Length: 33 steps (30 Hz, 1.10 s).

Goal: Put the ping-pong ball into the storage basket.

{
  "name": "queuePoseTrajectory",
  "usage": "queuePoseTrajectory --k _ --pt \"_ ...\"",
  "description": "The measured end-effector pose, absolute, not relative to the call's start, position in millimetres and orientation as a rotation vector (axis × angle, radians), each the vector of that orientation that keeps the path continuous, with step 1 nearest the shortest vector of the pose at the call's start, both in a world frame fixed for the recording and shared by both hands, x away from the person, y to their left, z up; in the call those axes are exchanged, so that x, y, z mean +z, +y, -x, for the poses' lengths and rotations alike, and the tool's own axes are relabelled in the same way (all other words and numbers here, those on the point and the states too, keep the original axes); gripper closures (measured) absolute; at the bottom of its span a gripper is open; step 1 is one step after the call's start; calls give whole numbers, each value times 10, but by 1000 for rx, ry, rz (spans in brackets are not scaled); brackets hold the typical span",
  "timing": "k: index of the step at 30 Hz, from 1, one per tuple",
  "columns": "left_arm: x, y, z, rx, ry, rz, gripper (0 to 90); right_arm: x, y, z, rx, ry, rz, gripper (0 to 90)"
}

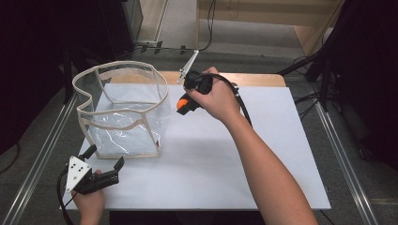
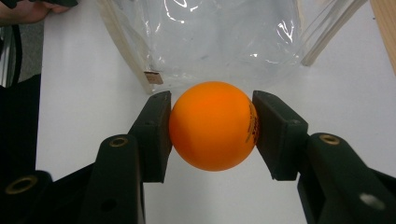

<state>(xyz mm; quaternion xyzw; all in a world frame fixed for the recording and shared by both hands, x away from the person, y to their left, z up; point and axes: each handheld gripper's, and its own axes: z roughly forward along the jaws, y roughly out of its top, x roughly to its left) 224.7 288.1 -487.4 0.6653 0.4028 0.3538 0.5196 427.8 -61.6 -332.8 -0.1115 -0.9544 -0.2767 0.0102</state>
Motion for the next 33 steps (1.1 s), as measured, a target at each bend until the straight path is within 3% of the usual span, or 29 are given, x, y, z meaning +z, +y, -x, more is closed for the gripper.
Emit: queuePoseTrajectory --k 33 --pt "-4874 2876 -2249 850 965 -1599 1 -3057 -516 -4289 -856 -3003 318 477"
